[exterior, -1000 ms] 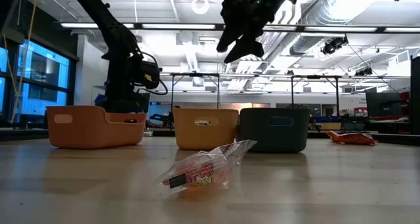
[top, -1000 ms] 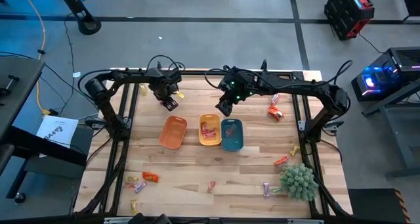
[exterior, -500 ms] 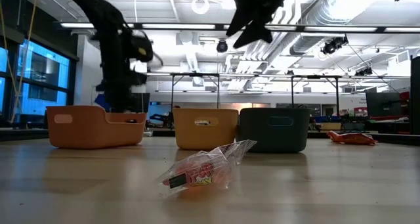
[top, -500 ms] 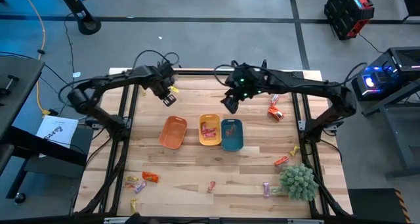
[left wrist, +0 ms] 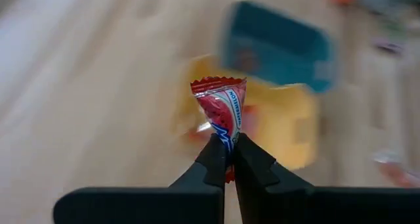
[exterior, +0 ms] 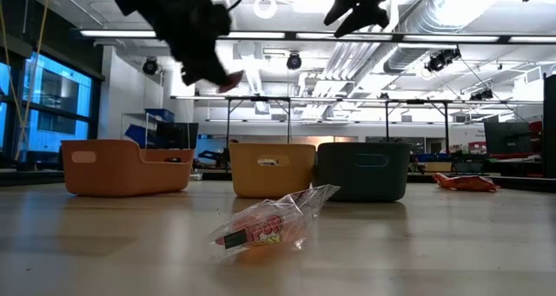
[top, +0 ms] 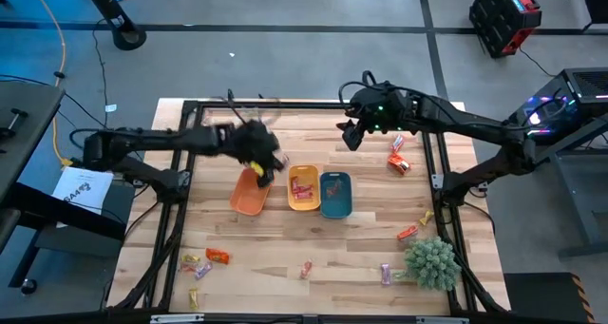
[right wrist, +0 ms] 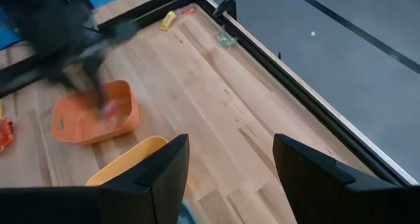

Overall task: Sort candy
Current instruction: Put the red candy into the yellow bin, then put the yellow candy into the yellow bin

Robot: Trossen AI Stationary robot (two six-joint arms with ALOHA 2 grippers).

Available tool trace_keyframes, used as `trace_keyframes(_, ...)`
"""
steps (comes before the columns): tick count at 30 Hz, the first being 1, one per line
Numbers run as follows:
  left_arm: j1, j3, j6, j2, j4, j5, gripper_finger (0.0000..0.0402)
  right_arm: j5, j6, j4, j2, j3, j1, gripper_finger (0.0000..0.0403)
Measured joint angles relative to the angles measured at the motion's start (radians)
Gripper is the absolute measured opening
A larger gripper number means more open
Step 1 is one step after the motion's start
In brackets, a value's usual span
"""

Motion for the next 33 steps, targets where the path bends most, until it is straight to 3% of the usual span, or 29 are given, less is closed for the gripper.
trace_keyframes(4, -0.127, 0.0, -0.001, 0.075, 0.179, -0.023, 0.0024, 0.0, 0.0, -0.007, 0.0, 0.0, -0.011, 0.0215)
trace_keyframes(7, -0.151, 0.006, -0.05, 0.138, 0.225, -0.082, 0.0054, 0.0, -0.008, -0.007, 0.0, 0.0, -0.012, 0.0215)
trace_keyframes(17, -0.096, 0.125, -0.055, 0.195, 0.109, -0.08, 0.0163, -0.022, -0.008, -0.061, 0.0, 0.0, -0.011, 0.0215)
trace_keyframes(19, -0.073, 0.168, 0.001, 0.172, 0.01, -0.154, 0.0176, -0.022, -0.008, -0.072, 0.001, 0.0, -0.011, 0.0215)
trace_keyframes(22, 0.014, 0.212, 0.02, 0.116, -0.182, -0.402, 0.0186, -0.022, -0.008, -0.086, 0.001, 0.0, -0.011, 0.0215)
trace_keyframes(24, 0.116, 0.211, -0.019, 0.074, -0.276, -0.501, 0.0189, -0.022, -0.009, -0.089, 0.001, 0.0, -0.011, 0.0215)
trace_keyframes(30, 0.491, 0.099, -0.25, 0.004, -0.358, -0.43, 0.019, -0.022, -0.019, -0.089, 0.001, 0.0, -0.011, 0.0215)
trace_keyframes(33, 0.604, 0.02, -0.339, 0.006, -0.329, -0.413, 0.019, -0.022, -0.019, -0.089, 0.001, 0.0, -0.011, 0.0215)
